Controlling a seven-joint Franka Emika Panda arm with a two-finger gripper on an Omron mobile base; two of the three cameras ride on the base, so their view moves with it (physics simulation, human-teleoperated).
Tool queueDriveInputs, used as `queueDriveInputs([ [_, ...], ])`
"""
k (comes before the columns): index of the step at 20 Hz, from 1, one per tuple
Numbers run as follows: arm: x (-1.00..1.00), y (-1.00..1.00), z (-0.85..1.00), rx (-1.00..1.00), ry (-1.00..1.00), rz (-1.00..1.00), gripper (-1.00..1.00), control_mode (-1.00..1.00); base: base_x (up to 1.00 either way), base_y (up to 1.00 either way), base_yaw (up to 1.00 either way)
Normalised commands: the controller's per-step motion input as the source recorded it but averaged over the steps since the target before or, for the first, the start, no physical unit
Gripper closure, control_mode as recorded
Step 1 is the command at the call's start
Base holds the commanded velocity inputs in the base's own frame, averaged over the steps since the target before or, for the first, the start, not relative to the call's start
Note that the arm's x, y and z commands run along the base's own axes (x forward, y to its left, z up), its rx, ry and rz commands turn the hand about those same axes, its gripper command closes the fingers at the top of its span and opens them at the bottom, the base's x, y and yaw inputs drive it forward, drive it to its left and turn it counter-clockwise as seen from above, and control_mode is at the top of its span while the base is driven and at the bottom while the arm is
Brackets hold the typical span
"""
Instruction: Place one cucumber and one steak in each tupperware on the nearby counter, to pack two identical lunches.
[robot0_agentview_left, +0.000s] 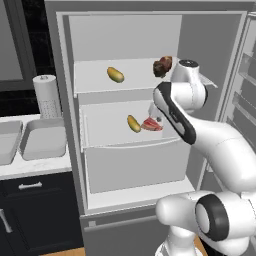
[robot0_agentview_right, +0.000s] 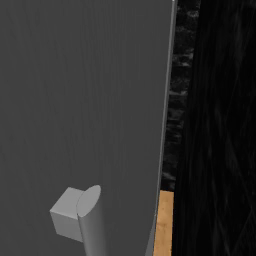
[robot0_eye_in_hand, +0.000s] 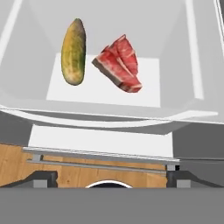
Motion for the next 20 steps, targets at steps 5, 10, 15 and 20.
queueDriveInputs([
  [5, 0.48, 0.17, -0.76, 0.05, 0.05, 0.00, -1.00, -1.00, 0.00, 0.00, 0.00],
  [10, 0.24, 0.00, -0.87, -0.05, 0.09, 0.00, -1.00, -1.00, 0.00, 0.00, 0.00],
  [15, 0.32, -0.24, -0.09, 0.00, -0.04, 0.03, -1.00, -1.00, 0.00, 0.00, 0.00],
  [20, 0.55, -0.37, 0.00, 0.03, -0.25, 0.09, -1.00, -1.00, 0.00, 0.00, 0.00],
])
